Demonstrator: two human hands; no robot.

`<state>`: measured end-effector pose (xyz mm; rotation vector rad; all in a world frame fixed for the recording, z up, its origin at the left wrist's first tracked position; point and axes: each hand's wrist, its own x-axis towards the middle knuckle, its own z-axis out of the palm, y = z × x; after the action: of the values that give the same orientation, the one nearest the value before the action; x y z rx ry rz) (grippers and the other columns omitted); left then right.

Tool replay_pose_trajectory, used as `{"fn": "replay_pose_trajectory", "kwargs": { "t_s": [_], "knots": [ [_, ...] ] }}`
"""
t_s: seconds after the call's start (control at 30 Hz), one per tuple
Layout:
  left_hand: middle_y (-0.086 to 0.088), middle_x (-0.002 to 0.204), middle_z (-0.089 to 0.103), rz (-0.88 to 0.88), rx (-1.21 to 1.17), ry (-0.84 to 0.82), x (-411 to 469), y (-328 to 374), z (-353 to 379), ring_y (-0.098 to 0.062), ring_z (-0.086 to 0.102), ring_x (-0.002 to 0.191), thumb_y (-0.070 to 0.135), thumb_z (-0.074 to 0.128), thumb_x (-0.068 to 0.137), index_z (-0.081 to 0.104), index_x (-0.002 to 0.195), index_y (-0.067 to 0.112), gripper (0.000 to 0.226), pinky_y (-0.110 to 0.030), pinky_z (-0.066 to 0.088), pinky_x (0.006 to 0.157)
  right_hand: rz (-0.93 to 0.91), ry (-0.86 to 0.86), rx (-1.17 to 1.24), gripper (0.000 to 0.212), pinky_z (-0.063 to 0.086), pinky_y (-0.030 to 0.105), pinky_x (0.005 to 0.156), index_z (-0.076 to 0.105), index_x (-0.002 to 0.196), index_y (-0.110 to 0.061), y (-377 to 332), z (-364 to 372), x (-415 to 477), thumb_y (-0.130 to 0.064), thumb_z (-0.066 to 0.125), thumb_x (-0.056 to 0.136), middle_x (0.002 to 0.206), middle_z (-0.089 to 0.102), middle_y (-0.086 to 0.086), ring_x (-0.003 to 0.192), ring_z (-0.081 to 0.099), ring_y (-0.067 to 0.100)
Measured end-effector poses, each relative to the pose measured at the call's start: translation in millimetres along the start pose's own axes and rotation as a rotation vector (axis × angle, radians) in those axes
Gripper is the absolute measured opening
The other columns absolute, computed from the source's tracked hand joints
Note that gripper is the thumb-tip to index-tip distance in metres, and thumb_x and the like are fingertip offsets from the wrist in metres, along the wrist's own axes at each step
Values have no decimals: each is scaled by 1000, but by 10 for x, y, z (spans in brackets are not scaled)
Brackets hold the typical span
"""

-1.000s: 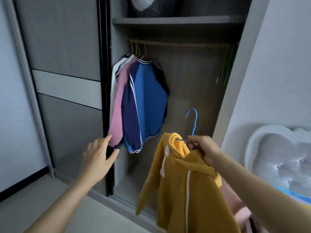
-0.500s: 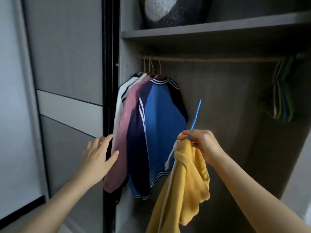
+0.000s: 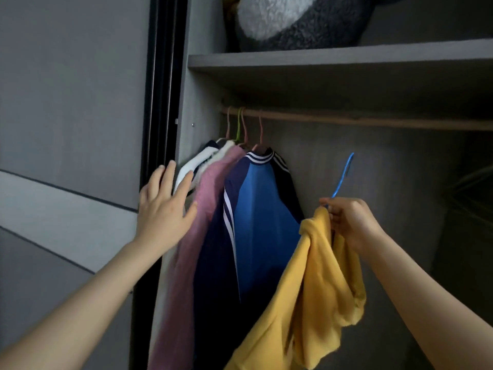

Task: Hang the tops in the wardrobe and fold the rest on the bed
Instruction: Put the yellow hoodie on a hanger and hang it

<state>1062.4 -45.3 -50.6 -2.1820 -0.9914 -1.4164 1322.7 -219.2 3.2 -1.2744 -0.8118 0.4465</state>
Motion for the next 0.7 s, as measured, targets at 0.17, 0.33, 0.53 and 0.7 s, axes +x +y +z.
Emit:
{"fn": "replay_pose_trajectory", "kwargs": {
  "t_s": [0.17,0.33,0.53,0.7],
  "knots": [
    [-28,142,36,95,91,137,635,-434,540,-41,25,130,31,36,83,40,132,9,53,-63,34,94,-32,139,-46,17,41,30,59,63,67,-4,-162,260,522,-4,61,83,54,52,9,55,48,23],
    [-32,141,35,90,144,207,849,-706,1020,-45,23,132,29,35,82,45,132,4,56,-59,25,102,-84,153,-162,15,46,15,44,66,96,2,-328,449,825,-4,53,91,73,57,9,63,52,17],
    [-28,140,40,116,223,295,856,-736,1272,-48,22,133,27,40,86,50,131,8,50,-55,20,106,-226,206,-435,28,45,9,59,62,115,5,-588,669,1388,-5,50,92,108,63,20,94,61,28],
    [-26,132,51,109,239,308,869,-737,1292,-45,17,137,29,41,87,56,125,5,47,-54,19,107,-327,185,-546,27,37,12,73,63,113,6,-735,990,1859,-2,49,92,120,61,19,112,56,24]
  ]
}}
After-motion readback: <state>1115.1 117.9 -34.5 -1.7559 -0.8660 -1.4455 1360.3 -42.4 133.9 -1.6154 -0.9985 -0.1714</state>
